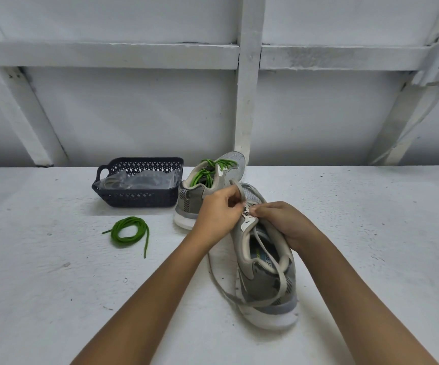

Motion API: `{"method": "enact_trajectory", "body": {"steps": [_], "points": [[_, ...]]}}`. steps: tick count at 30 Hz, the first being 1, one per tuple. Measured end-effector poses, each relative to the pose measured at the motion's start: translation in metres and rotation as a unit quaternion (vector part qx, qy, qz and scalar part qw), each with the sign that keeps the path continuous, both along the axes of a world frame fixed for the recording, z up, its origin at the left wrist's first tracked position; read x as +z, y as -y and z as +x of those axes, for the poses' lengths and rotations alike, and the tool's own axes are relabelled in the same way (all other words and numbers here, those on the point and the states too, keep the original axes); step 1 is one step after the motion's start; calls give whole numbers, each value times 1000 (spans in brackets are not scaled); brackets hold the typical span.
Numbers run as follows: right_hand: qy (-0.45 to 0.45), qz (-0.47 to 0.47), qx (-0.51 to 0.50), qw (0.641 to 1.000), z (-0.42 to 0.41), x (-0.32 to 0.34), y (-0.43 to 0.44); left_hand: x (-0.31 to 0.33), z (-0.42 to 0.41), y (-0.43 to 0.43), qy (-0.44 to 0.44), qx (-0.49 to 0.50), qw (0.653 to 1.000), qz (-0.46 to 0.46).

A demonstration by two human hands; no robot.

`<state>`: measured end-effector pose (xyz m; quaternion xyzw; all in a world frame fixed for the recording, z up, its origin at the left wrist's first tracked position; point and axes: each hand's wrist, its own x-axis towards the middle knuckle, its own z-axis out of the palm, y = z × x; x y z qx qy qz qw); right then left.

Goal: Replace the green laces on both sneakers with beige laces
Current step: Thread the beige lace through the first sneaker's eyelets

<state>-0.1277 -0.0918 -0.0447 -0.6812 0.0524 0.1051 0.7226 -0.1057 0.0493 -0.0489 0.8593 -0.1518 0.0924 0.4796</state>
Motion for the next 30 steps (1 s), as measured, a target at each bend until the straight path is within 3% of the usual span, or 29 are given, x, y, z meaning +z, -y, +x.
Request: {"method": "enact_trajectory", "body": {"steps": [7,15,24,27,30], "points": [[6,0,7,1000,0,0,0,-4,6,-8,-53,-38,996,-59],[7,-26,-2,1000,0,0,-1,-2,4,-5,57,-69,994,55],[3,-100,-23,995,0,2,-5,-5,-2,-6,-25,1,998,54],[5,-148,-12,989,2,1,-5,-4,-16,-7,-61,-19,998,20],[23,-161,-17,986,1,-1,-5,-5,-27,-4,-82,-56,993,58]]}}
